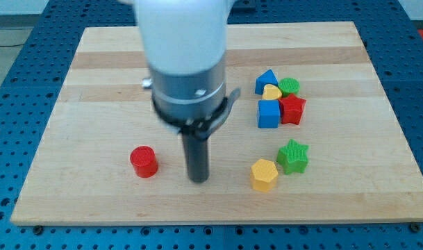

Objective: Place the red circle horizontally at the left side of the blue cube

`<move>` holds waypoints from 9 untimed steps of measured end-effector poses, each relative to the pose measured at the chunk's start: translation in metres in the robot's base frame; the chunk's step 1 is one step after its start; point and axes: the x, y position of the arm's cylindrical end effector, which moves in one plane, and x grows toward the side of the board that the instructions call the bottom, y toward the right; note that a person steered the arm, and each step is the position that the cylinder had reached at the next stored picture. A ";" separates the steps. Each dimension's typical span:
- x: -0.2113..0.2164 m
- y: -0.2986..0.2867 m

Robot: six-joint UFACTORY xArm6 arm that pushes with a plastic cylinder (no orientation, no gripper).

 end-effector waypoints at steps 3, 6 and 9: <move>0.003 -0.082; -0.077 -0.081; -0.126 -0.024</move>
